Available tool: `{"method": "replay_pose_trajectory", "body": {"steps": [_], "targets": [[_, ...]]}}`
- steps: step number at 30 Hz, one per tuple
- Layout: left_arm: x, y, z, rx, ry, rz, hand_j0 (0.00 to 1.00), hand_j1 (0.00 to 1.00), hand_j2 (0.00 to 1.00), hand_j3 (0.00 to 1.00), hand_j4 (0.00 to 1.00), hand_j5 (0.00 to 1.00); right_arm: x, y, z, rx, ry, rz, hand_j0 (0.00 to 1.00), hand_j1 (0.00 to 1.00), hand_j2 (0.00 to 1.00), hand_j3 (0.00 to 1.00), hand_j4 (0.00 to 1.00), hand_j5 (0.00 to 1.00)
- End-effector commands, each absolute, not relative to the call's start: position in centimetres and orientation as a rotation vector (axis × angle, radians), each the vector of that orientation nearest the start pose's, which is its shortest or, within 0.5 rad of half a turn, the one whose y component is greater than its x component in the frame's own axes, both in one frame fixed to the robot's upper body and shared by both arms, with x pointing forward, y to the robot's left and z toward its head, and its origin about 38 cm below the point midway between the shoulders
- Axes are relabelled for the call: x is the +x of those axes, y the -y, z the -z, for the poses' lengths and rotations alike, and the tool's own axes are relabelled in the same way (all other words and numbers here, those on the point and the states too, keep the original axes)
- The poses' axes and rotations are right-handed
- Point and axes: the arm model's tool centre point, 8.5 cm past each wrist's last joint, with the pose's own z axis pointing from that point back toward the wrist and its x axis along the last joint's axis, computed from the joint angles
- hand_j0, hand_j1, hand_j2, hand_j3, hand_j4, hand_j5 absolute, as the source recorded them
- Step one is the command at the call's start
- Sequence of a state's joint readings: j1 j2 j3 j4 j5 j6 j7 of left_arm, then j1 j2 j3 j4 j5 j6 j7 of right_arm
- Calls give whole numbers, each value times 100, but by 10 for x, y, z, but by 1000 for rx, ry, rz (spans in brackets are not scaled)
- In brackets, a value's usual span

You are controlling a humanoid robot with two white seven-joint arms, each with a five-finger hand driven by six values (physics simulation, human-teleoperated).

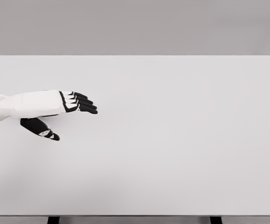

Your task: Flip the cup with left arm and place it on the table

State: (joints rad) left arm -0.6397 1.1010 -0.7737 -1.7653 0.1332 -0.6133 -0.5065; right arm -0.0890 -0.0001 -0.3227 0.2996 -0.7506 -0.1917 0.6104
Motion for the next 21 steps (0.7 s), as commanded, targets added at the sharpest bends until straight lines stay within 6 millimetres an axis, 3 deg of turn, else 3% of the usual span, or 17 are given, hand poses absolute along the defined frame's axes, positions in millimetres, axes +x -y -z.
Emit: {"method": "replay_pose_trajectory", "body": {"steps": [1, 4, 7, 14, 16, 18, 21], "targets": [[357, -293, -265, -57, 1627, 1992, 100, 100, 100, 100, 100, 100, 11, 230, 243, 350, 317, 1010, 100, 100, 100, 100, 100, 100], [356, -302, -274, -63, 1635, 1950, 100, 100, 100, 100, 100, 100, 10, 229, 242, 352, 308, 1014, 100, 100, 100, 100, 100, 100], [359, -305, -295, -94, 1730, 1848, 100, 100, 100, 100, 100, 100, 11, 229, 243, 353, 310, 1012, 100, 100, 100, 100, 100, 100], [359, -309, -299, -100, 1773, 1785, 100, 100, 100, 100, 100, 100, 11, 229, 243, 354, 309, 1012, 100, 100, 100, 100, 100, 100], [358, -326, -310, -21, 1857, 1670, 100, 100, 100, 100, 100, 100, 11, 229, 243, 353, 310, 1012, 100, 100, 100, 100, 100, 100], [368, -338, -300, 34, 1717, 1565, 100, 100, 100, 100, 100, 100, 11, 229, 243, 353, 310, 1012, 100, 100, 100, 100, 100, 100], [380, -347, -281, -27, 1542, 1322, 100, 100, 100, 100, 100, 100, 11, 229, 243, 353, 310, 1012, 100, 100, 100, 100, 100, 100]]}}
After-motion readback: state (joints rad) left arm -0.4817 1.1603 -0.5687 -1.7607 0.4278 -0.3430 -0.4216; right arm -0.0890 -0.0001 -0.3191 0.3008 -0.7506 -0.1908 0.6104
